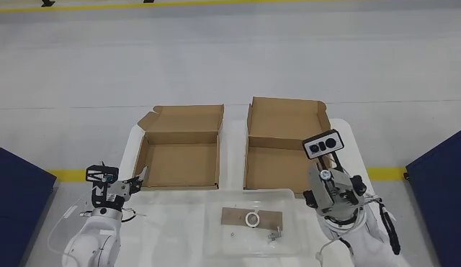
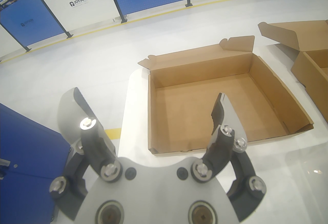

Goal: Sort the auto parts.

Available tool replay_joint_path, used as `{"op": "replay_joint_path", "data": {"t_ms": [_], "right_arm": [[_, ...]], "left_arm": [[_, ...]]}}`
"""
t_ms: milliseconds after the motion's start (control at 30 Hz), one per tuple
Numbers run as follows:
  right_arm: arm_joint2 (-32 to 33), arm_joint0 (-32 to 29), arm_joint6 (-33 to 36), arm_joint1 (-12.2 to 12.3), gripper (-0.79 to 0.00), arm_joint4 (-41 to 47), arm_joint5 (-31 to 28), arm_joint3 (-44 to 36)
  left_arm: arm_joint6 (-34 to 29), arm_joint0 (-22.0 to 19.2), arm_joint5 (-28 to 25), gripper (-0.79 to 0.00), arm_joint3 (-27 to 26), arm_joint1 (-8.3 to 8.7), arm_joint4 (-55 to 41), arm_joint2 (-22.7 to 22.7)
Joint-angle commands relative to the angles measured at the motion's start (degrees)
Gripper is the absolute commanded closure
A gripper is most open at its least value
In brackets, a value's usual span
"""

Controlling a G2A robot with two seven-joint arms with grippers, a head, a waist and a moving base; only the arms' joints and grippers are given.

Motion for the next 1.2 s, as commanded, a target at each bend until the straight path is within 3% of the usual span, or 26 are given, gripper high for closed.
{"op": "replay_joint_path", "data": {"t_ms": [0, 567, 1033, 1167], "right_arm": [[1.08, -0.64, 0.27, -0.01, 0.000, -1.09, 0.23, 0.17], [5.20, -2.85, 2.38, -0.17, 0.000, -3.98, 1.04, 0.21], [20.03, -5.90, -1.32, 1.46, 0.000, -33.75, 3.99, -2.06], [20.39, -6.00, -1.45, 1.49, 0.000, -34.28, 3.95, -2.15]], "left_arm": [[0.00, 0.00, 0.00, -0.785, 0.00, 0.00, 0.00, 0.00], [0.00, 0.00, 0.00, -0.785, 0.00, 0.00, 0.00, 0.00], [0.00, 0.00, 0.00, -0.785, 0.00, 0.00, 0.00, 0.00], [0.00, 0.00, 0.00, -0.785, 0.00, 0.00, 0.00, 0.00]]}}
